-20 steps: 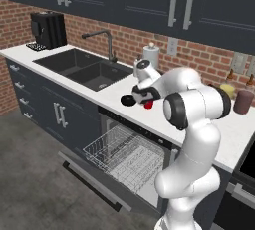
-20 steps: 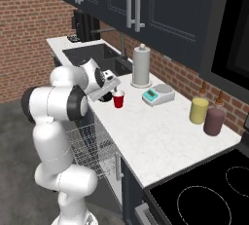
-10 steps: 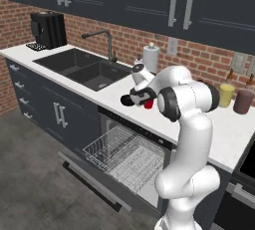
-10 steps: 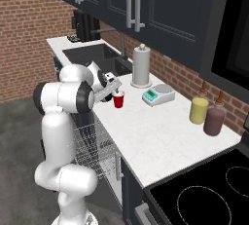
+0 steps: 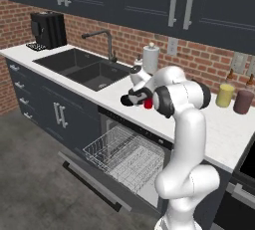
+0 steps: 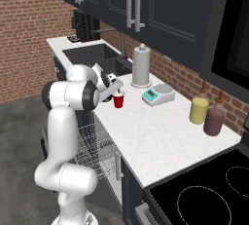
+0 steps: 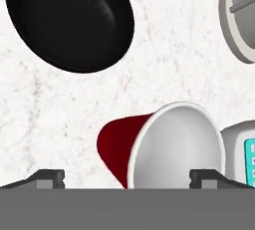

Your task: Pick up the cup and bowl from the counter, place them in the dishwasher, and close the dishwasher door.

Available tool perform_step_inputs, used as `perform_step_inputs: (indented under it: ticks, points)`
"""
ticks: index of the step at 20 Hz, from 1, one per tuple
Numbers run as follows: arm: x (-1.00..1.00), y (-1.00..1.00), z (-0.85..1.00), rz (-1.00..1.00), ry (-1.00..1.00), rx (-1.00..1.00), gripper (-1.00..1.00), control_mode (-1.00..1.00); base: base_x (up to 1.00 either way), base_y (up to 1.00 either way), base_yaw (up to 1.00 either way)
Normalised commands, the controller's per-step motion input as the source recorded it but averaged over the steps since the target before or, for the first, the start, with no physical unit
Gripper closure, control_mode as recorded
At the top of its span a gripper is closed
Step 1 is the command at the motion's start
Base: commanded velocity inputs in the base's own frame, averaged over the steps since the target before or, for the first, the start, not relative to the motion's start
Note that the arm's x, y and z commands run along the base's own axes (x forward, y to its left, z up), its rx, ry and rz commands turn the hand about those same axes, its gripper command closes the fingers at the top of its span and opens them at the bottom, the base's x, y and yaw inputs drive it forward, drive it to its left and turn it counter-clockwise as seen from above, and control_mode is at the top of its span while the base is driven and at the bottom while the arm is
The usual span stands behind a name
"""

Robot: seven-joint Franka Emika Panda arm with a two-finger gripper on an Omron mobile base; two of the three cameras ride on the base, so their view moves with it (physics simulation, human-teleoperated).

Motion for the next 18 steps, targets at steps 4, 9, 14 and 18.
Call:
perform_step_inputs:
  ticks: [4, 9, 14, 18]
  points:
    - [0.27, -0.05, -0.18, 0.00, 0.00, 0.00, -1.00, -1.00, 0.00, 0.00, 0.00]
    - [0.08, -0.03, -0.14, 0.01, 0.00, 0.00, 1.00, -1.00, 0.00, 0.00, 0.00]
    - [0.00, 0.00, -0.14, 0.00, 0.00, 0.00, 1.00, -1.00, 0.00, 0.00, 0.00]
    - [-0.05, 0.00, -0.13, 0.00, 0.00, 0.00, 1.00, -1.00, 0.00, 0.00, 0.00]
